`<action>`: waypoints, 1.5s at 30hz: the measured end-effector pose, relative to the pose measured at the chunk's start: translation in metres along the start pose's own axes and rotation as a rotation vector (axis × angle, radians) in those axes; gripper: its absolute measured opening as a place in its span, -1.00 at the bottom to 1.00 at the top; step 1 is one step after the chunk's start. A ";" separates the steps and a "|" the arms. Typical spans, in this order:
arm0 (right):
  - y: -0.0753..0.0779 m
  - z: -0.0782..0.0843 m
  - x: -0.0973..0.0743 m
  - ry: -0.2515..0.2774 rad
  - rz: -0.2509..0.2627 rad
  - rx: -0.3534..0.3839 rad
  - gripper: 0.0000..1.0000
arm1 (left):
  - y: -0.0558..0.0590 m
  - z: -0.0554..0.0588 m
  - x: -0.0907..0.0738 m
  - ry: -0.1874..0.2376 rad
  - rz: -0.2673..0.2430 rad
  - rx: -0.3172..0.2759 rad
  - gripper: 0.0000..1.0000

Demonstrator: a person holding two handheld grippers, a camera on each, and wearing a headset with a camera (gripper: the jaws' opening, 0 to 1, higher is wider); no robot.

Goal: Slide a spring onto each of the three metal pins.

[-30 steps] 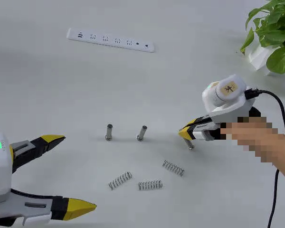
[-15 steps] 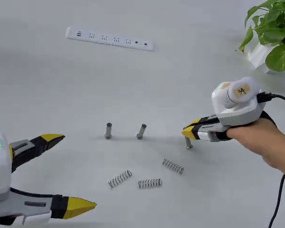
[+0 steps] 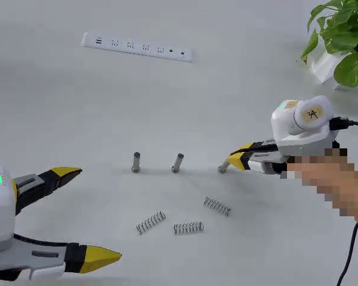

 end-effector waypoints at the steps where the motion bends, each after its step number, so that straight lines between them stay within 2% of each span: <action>1: 0.000 0.000 0.001 0.001 0.000 -0.001 -0.94 | 0.000 0.000 0.000 -0.001 0.000 0.001 0.98; 6: 0.000 -0.003 0.002 0.018 -0.001 -0.013 -0.94 | -0.001 0.000 -0.001 0.002 -0.002 0.000 0.98; 15: -0.006 -0.002 0.002 -0.001 -0.002 -0.038 -0.94 | 0.000 0.000 0.000 0.002 -0.001 -0.001 0.98; 45: -0.010 -0.005 0.000 0.000 -0.007 -0.056 -0.92 | 0.000 0.000 0.000 0.006 -0.001 -0.005 0.98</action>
Point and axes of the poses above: the centre of the closed fingertips' face, and the gripper's own axes: x roughly forward along the fingers, y roughly to its right, z roughly out of its underside, the point moved 8 cm from there along -x, roughly backward along the fingers, and after that the axes turned 1 degree about -y, right-handed, at the moved point
